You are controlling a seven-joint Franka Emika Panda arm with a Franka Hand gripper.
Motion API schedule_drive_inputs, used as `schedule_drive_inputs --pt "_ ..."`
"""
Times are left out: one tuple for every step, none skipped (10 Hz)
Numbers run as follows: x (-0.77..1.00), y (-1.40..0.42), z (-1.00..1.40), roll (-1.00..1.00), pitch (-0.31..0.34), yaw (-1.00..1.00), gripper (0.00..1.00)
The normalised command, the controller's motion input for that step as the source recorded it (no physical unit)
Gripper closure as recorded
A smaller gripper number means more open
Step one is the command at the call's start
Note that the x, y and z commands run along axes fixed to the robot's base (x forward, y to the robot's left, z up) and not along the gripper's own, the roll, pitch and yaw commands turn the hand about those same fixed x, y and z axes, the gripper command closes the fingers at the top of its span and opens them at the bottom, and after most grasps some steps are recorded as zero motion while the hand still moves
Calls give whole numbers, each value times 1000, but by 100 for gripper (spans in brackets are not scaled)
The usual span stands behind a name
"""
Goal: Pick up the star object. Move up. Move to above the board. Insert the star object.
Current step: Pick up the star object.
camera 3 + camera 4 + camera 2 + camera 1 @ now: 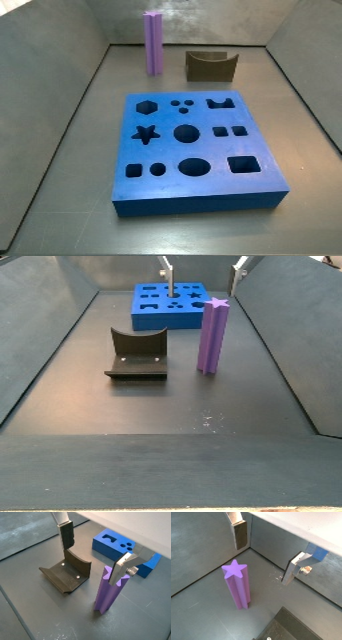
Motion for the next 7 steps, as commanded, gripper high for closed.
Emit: schedule_drive_inputs --pt "0 -23 0 0 0 0 0" --pt "0 89 -51 0 0 0 0" --pt "163 -51 -200 0 120 -606 0" --pt "-9 0 -306 3 19 -1000 0" --pt "283 0 0 1 107 -277 0" --pt "0 -29 -20 0 0 0 0" --pt "-771 -391 -403 0 -130 169 0"
